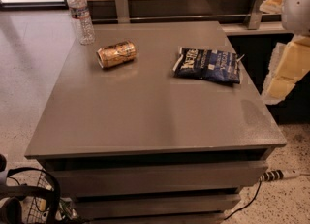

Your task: Place orange can upright

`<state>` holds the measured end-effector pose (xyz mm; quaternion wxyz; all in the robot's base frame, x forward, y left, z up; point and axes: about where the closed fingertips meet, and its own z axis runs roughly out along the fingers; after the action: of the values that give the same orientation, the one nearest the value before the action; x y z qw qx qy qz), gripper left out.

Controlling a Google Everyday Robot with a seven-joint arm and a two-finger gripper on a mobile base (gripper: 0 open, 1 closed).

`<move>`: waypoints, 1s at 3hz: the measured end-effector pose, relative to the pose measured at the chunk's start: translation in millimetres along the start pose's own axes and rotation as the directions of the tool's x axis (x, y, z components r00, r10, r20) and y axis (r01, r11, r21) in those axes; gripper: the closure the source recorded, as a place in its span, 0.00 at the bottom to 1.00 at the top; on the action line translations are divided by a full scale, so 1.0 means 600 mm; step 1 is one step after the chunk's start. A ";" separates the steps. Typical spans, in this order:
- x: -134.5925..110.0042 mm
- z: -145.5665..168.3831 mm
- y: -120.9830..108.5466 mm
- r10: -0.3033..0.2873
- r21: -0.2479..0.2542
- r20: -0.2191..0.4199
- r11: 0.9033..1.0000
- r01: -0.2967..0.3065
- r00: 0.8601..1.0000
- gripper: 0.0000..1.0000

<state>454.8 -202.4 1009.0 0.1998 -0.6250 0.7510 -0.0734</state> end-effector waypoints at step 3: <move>-0.163 0.063 -0.156 -0.344 0.088 0.153 0.939 0.334 0.926 0.00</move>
Offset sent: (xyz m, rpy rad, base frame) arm 0.1227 0.0703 0.0391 0.0239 -0.1903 0.4219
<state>568.1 -121.8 1028.7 0.2646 -0.7430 0.6099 -0.0769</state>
